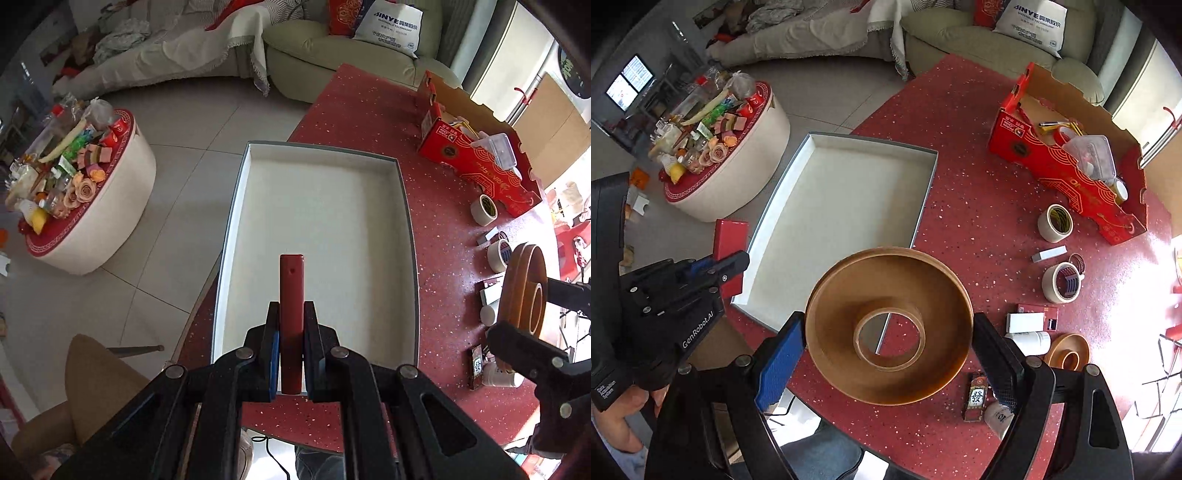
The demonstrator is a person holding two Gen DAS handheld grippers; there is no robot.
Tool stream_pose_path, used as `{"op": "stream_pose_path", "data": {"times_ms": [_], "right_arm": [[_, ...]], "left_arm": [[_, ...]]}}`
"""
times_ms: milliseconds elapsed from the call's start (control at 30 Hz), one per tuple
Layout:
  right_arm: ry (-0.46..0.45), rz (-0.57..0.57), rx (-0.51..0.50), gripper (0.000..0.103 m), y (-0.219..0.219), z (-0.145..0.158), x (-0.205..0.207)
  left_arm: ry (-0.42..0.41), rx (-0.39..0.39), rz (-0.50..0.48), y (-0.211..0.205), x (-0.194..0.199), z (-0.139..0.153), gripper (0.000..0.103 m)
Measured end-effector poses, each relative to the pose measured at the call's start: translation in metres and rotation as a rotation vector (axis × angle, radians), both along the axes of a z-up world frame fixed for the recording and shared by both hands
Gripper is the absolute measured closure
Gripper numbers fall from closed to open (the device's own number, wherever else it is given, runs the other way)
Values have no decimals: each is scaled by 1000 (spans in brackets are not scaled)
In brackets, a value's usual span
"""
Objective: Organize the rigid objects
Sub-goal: 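Lift and carry the red box and tan ring over the white tray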
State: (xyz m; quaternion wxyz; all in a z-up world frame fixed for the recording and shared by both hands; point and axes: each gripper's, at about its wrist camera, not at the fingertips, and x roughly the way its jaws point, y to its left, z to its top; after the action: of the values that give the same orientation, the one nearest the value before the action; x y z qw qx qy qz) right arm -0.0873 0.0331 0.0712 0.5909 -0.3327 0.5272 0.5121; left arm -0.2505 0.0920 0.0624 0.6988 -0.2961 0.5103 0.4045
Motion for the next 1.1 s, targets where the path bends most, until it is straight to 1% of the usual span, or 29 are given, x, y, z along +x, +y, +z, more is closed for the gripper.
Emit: {"op": "stream_pose_path", "data": {"times_ms": [133,267,667,933,1100], "right_arm": [[-4,47,3,15,14,-1,-11],[-3,67,-1,15,24,-5,-14],[5,49,-21,15,42,-19,-2],[8,44,-17,15,66,-28,10],[13,45,-20,15,84,-39,19]], "left_arm": [[5,1,23,4,-4,-3,92],[13,-9,34,8,-4,-10,92],[40,-35,21,19,16,-32,92],[56,-43,17,32,28,-45,92],[69,-48,16,43,36,-55,92]]}}
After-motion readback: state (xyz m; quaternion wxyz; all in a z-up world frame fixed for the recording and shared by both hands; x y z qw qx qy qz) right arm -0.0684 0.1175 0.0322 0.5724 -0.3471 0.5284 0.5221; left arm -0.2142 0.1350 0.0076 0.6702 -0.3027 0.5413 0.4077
